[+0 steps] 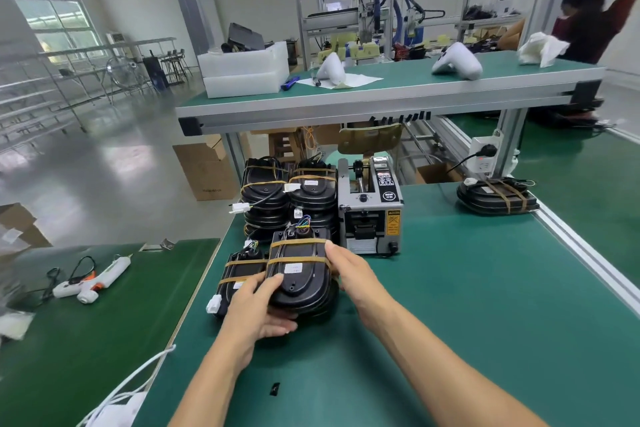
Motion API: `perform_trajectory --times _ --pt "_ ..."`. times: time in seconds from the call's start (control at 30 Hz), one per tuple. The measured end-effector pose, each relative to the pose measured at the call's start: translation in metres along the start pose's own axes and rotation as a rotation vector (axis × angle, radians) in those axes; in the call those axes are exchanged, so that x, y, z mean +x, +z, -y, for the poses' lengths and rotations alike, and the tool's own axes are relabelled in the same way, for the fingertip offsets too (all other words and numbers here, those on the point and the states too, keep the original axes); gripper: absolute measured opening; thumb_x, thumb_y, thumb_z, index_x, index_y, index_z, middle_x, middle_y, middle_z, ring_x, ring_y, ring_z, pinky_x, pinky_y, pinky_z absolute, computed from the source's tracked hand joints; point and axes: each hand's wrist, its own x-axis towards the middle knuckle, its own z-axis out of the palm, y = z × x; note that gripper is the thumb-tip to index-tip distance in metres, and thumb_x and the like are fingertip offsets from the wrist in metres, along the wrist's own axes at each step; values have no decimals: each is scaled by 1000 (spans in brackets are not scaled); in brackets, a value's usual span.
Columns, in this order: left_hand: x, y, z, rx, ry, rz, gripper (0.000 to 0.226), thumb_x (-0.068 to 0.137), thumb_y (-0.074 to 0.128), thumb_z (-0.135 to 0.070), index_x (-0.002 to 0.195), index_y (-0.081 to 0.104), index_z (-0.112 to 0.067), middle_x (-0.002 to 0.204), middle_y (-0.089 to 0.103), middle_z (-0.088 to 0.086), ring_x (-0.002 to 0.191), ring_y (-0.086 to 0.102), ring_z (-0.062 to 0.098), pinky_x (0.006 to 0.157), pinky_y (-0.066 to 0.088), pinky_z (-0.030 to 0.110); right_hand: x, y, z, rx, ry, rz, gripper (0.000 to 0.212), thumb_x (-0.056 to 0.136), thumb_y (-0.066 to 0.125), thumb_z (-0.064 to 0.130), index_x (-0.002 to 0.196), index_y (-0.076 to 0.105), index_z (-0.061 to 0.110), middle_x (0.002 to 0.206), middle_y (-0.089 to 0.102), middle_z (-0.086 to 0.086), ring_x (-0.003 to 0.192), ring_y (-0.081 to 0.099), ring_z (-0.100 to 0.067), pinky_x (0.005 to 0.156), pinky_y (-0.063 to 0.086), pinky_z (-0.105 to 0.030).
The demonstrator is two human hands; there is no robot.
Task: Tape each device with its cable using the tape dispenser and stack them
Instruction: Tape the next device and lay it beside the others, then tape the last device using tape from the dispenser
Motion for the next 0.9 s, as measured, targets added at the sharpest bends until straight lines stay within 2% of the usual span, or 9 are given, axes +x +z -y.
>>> perform_trajectory --times 0.1,0.23,0.3,0.43,0.53,0.6,0.7,0.77,0.9 --pt "5 -3 -4 58 -41 33 39 105 60 -53 129 60 -23 85 80 25 69 79 42 49 58 29 3 -1 -6 5 -3 -10 37 105 52 53 120 75 29 115 77 18 107 70 4 88 50 -18" --pt "8 -9 -3 71 -87 49 56 100 51 -70 124 66 -22 87 79 27 69 79 40 53 57 30 6 -1 -12 -21 -1 -25 46 103 53 58 137 66 31 133 68 20 126 60 1 114 42 -30" --pt "7 -11 0 55 -93 33 66 99 43 -77 127 67 -21 90 80 27 72 79 40 56 57 32 6 -1 -13 -23 13 -24 42 103 52 58 134 67 37 131 68 24 124 59 5 112 43 -27" --pt "3 -15 10 50 -85 -29 80 97 29 -87 133 61 -24 87 79 26 71 79 42 55 58 33 6 -5 -17 -42 10 22 23 104 49 59 108 70 63 117 67 41 110 58 22 99 42 -17" --pt "-4 -15 15 45 -38 -85 89 90 29 -94 134 59 -22 81 78 27 69 78 44 51 59 34 4 -7 -19 -61 46 1 53 100 47 69 147 55 45 148 55 25 137 49 1 122 35 -39" --pt "-8 -15 18 46 -6 -113 94 82 31 -97 135 55 -24 79 77 27 67 77 44 52 59 36 1 -9 -19 -72 45 -6 60 101 45 68 152 50 38 153 52 20 142 46 -5 124 32 -44" --pt "-11 -17 24 63 26 -171 111 72 30 -98 130 61 -9 77 77 24 65 76 40 53 56 36 -5 -16 -18 -71 41 -7 39 104 44 63 134 63 47 135 61 33 135 50 0 119 37 -37" --pt "-16 -20 26 41 64 -224 97 75 32 -95 126 60 -17 73 75 22 61 74 39 53 54 37 -11 -25 -17 -55 30 -37 26 104 45 62 115 65 51 120 63 38 129 53 2 113 42 -32" --pt "-28 -27 30 40 118 -269 81 82 35 -88 115 63 -19 70 71 22 55 68 34 57 51 41 -27 -64 -24 -13 -19 -183 39 106 44 54 127 70 33 128 69 20 122 62 -1 92 49 -27"
